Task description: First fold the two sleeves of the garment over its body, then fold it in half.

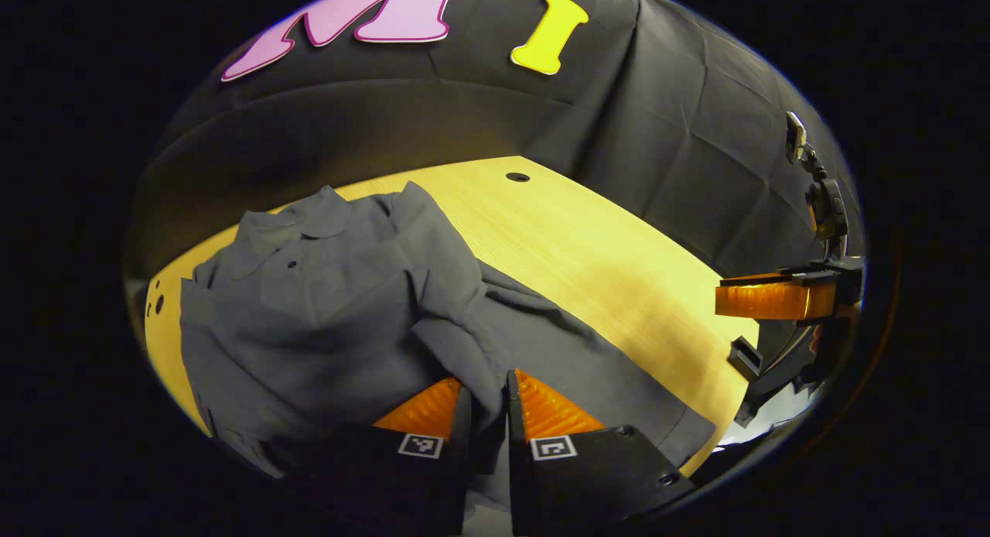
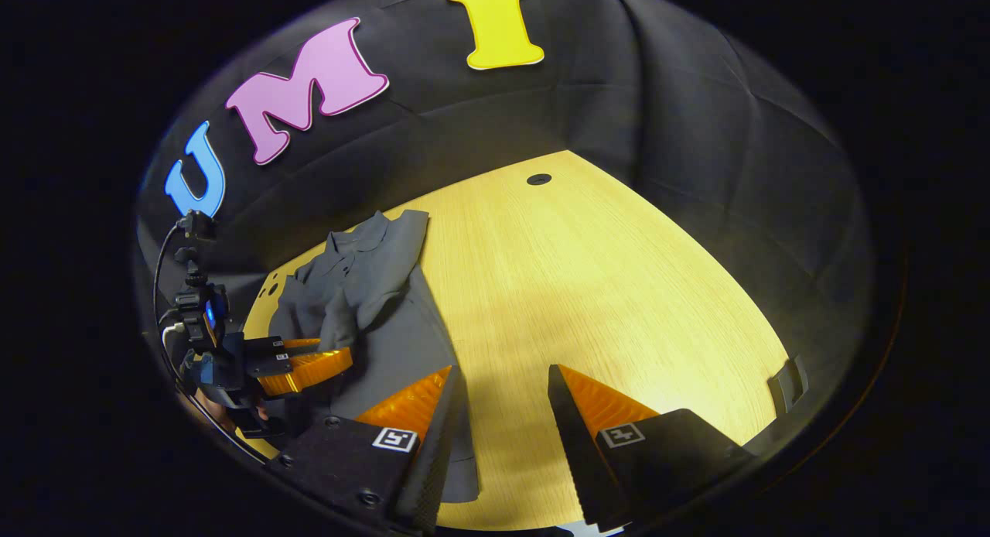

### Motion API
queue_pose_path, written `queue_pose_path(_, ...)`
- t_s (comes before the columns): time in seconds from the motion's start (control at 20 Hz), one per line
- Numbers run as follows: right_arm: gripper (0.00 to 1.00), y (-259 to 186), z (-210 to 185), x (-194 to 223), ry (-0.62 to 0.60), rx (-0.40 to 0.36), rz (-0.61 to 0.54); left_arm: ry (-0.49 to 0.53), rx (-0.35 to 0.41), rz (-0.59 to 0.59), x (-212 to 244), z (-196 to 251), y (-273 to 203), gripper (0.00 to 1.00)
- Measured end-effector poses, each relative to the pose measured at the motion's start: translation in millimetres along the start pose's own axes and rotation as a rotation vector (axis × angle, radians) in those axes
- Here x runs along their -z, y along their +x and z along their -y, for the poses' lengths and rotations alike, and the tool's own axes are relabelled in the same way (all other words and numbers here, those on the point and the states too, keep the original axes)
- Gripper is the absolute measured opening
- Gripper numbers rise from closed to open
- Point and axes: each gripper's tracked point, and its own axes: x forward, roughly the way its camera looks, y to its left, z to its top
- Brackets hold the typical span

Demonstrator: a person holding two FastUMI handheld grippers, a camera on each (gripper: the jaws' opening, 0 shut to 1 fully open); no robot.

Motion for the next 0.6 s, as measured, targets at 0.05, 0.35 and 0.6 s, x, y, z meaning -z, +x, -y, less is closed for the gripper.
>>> queue_pose_path(0.05,0.7,-2,-2,0,-0.001,-0.001,0.0,-0.003,0.008,-0.002,1,2,-1,0.39)
queue_pose_path(0.35,0.72,-14,-22,6,-0.021,-0.02,0.005,0.012,0.096,0.041,6,31,-26,0.73)
queue_pose_path(0.6,0.81,-27,-46,21,-0.043,-0.046,-0.009,-0.009,0.072,0.059,21,25,-65,0.96)
